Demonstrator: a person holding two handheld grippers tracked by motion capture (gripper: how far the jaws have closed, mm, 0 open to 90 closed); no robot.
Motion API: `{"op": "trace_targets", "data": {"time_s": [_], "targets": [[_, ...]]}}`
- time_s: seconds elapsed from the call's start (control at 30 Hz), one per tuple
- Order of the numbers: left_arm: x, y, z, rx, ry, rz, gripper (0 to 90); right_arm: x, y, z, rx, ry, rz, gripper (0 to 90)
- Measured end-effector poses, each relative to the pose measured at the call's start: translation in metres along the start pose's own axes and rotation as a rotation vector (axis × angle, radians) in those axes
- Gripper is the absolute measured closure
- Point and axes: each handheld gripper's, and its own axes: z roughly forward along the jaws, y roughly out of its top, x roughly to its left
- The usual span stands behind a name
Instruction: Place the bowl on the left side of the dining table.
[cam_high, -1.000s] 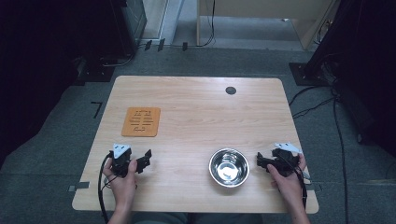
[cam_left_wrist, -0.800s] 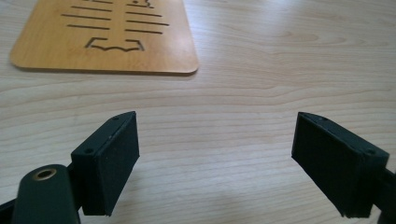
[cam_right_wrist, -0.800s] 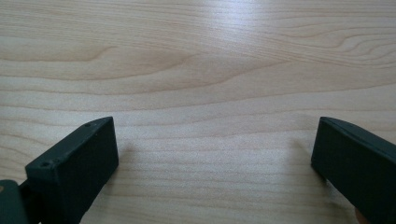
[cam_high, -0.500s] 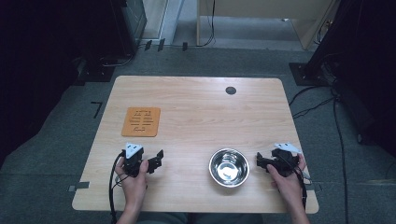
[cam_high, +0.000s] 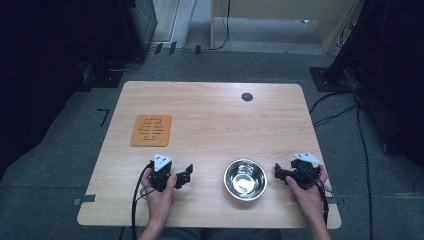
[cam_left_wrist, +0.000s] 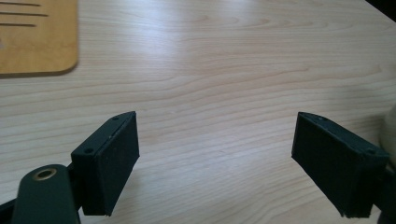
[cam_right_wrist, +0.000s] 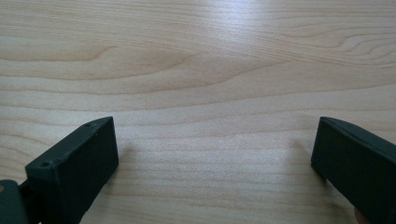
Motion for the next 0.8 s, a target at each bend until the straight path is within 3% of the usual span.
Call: {"op": "trace_targets", "data": {"time_s": [0.33, 0.8], "targets": [[-0.028, -0.002, 0.011, 0.023, -0.045, 0.047, 14.6, 0.000, 0.000, 0.000, 0.000, -0.001, 0.001, 0.1], [-0.055, 0.003, 0.021, 0.019, -0.108, 0.062, 14.6, 0.001, 0.000, 0.000, 0.000, 0.001, 0.000, 0.1]]}}
